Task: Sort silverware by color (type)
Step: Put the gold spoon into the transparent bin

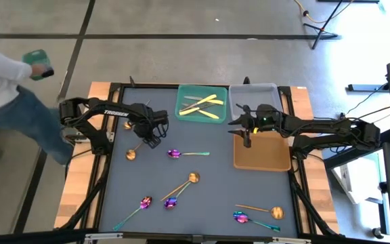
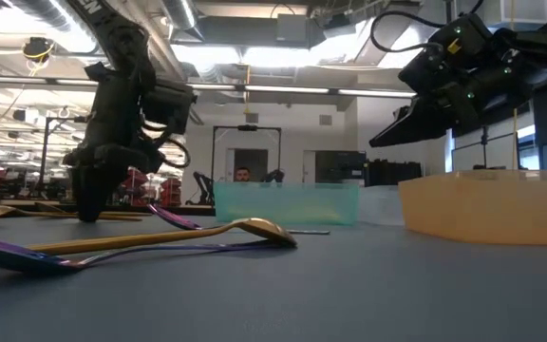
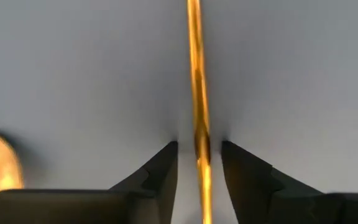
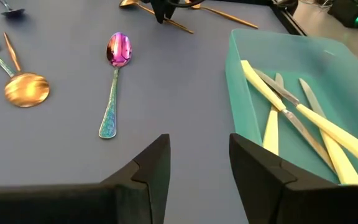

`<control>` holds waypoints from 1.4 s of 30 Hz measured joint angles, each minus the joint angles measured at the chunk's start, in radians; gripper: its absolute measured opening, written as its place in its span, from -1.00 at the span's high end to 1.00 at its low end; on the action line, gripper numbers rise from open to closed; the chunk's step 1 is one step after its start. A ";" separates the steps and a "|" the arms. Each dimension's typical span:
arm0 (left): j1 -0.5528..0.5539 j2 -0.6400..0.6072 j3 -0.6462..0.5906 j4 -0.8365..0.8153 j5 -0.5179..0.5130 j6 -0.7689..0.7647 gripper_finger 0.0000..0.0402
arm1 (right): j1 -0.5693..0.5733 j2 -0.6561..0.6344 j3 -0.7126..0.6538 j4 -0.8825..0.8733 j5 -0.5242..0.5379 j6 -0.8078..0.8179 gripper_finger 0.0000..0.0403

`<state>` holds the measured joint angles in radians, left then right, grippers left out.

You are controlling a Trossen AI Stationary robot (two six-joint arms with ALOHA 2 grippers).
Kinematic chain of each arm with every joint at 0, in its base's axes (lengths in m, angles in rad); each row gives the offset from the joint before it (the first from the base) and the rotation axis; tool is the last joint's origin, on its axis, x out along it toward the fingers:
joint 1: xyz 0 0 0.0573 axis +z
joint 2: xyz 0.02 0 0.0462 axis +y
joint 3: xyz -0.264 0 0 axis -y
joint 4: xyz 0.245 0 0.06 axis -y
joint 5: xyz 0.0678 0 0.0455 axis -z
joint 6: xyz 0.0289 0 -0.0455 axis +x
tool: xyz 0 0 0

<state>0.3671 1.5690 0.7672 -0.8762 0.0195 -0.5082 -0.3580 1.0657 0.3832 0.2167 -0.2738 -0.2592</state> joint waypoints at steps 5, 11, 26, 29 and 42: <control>0.020 -0.003 -0.014 0.009 0.010 0.050 0.66 | 0.000 0.000 0.000 0.002 -0.007 0.002 0.25; -0.003 0.004 0.050 -0.005 -0.006 0.100 0.94 | 0.000 0.000 0.000 0.028 -0.007 0.010 0.25; -0.242 -0.251 0.264 0.157 -0.163 0.223 0.87 | 0.091 -0.002 0.001 0.125 -0.007 0.027 0.25; -0.295 -0.263 0.264 0.317 -0.165 0.299 0.87 | 0.118 -0.001 0.002 0.143 -0.007 0.027 0.25; -0.420 -0.057 0.264 0.894 -0.164 0.546 0.84 | 0.219 0.000 0.003 0.284 -0.021 0.103 0.22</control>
<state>-0.0525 1.5125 1.0313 0.0173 -0.1444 0.0376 -0.1390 1.0657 0.3862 0.5005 -0.2953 -0.1559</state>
